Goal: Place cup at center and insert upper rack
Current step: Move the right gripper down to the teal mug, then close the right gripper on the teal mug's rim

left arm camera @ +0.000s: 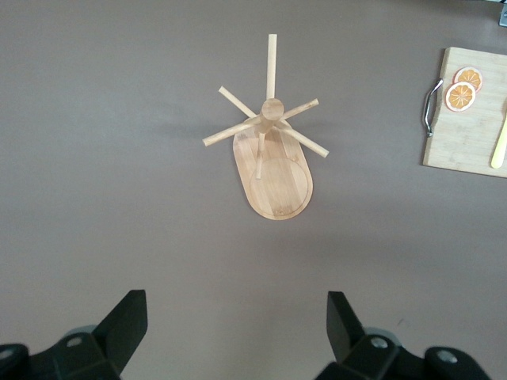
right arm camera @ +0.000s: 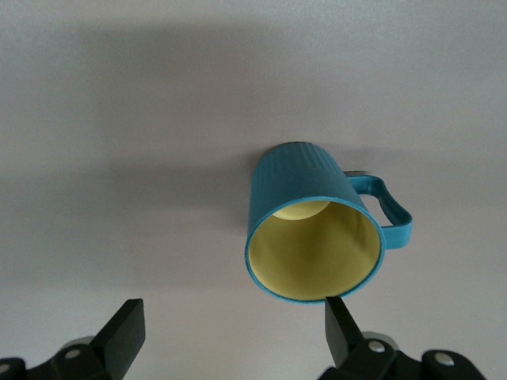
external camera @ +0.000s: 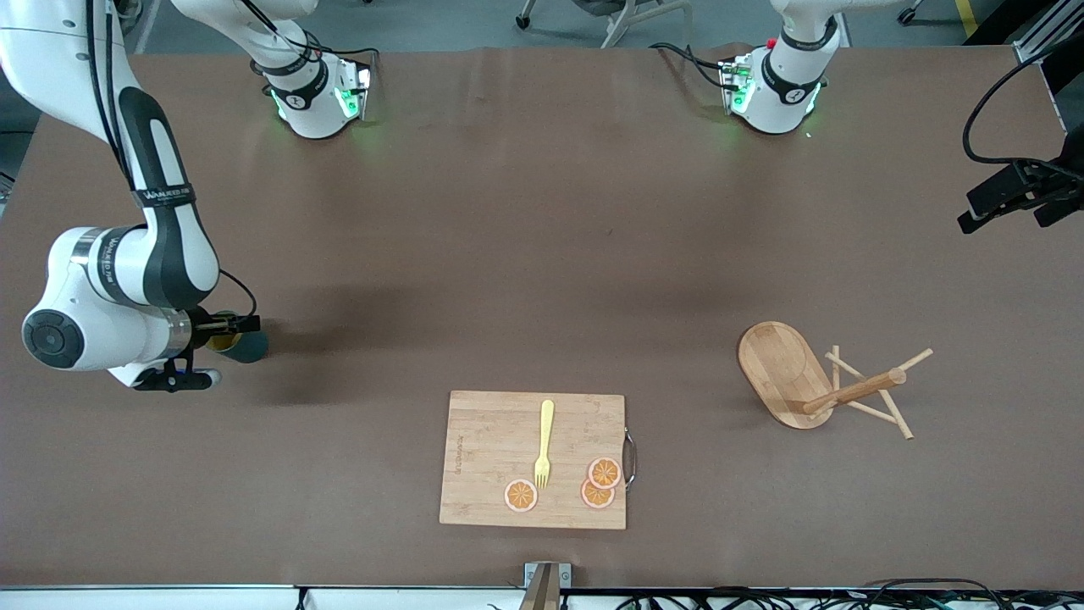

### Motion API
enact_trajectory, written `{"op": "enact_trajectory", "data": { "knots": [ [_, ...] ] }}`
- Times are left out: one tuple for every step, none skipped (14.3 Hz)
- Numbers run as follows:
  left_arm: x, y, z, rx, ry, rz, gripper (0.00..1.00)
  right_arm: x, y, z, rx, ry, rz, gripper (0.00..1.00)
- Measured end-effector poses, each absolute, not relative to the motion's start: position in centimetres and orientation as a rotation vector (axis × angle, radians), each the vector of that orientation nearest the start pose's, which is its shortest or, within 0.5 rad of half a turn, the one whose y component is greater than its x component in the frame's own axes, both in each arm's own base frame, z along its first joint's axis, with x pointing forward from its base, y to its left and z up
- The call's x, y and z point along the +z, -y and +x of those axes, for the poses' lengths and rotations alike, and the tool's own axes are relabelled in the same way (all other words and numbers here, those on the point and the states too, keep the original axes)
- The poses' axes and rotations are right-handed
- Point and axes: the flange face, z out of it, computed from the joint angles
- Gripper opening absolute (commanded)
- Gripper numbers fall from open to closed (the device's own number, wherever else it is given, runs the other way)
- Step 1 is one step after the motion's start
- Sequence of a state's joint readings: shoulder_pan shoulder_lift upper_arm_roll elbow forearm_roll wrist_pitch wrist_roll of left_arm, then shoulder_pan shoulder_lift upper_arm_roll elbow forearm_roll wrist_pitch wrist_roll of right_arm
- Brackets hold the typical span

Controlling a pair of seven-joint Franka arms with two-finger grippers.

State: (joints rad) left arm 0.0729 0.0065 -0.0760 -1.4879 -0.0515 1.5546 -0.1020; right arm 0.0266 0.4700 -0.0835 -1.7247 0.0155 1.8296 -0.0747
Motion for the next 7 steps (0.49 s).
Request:
{"op": "enact_trajectory", "data": {
  "knots": [
    [65.86, 0.71, 55.54, -0.092, 0.154, -3.192, 1.0, 28.86, 2.98, 61.95, 0.569, 0.021, -3.091, 1.0],
    [65.86, 0.71, 55.54, -0.092, 0.154, -3.192, 1.0, 28.8, 2.94, 61.94, 0.567, 0.022, -3.091, 1.0],
    [65.86, 0.71, 55.54, -0.092, 0.154, -3.192, 1.0, 28.71, 2.94, 61.93, 0.564, 0.022, -3.092, 1.0],
    [65.86, 0.72, 55.54, -0.092, 0.154, -3.192, 1.0, 28.61, 2.94, 61.91, 0.56, 0.022, -3.093, 1.0],
    [65.86, 0.72, 55.54, -0.092, 0.154, -3.192, 1.0, 28.52, 2.93, 61.88, 0.558, 0.023, -3.093, 1.0],
    [65.86, 0.72, 55.54, -0.092, 0.154, -3.192, 1.0, 28.43, 2.89, 61.84, 0.558, 0.024, -3.093, 1.0],
    [65.86, 0.72, 55.54, -0.092, 0.154, -3.192, 1.0, 28.27, 2.83, 61.78, 0.562, 0.025, -3.092, 1.0]
  ]
}}
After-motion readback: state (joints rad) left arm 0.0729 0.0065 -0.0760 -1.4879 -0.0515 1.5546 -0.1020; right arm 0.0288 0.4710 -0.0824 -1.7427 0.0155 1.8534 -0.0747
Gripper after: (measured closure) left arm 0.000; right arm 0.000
